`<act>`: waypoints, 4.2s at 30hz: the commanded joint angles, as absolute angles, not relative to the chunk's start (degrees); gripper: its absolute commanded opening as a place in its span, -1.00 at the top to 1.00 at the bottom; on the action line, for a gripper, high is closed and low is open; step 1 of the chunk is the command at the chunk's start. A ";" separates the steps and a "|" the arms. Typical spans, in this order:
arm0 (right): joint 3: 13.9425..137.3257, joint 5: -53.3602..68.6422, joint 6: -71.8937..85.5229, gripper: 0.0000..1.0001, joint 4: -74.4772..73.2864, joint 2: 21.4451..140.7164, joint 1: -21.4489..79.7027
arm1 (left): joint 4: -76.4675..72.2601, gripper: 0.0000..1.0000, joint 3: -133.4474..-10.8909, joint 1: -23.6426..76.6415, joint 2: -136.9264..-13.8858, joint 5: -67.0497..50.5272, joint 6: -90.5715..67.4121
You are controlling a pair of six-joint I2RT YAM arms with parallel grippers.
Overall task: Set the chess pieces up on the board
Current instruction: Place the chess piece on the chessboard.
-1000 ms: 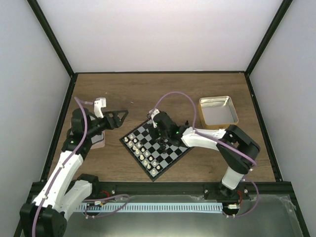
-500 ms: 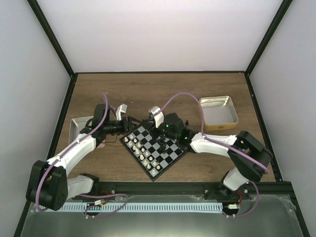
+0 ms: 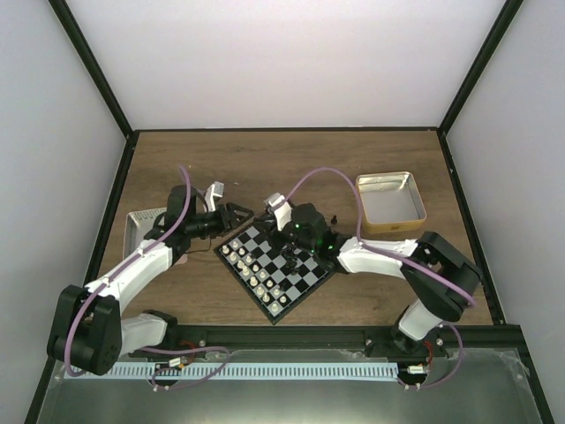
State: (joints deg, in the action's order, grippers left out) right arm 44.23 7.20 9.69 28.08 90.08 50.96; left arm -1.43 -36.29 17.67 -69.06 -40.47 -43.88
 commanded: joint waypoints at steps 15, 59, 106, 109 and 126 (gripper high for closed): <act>58.93 -3.05 11.94 0.46 3.49 107.06 50.89 | 5.86 -0.10 -36.99 17.67 -69.51 -22.24 -40.81; 45.30 8.92 8.09 0.76 23.13 85.43 51.42 | -14.39 -0.15 -31.83 19.93 -67.84 -40.92 -56.51; 35.94 -6.46 39.81 -0.30 -28.71 47.20 36.57 | 11.47 0.92 -72.79 44.26 -109.50 5.45 -11.24; 36.86 -6.90 38.16 -0.31 -30.02 47.06 36.56 | 10.71 0.92 -75.19 44.17 -113.72 6.45 -11.59; 35.44 -4.15 43.05 -0.31 -28.93 47.96 36.56 | 6.18 0.91 -68.21 40.91 -113.77 5.14 -12.16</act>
State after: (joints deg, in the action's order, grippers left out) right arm 35.09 -4.51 41.45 -29.26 48.05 36.93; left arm 6.24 -71.05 42.61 -114.30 8.21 -13.06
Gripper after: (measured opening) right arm 0.658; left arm 0.092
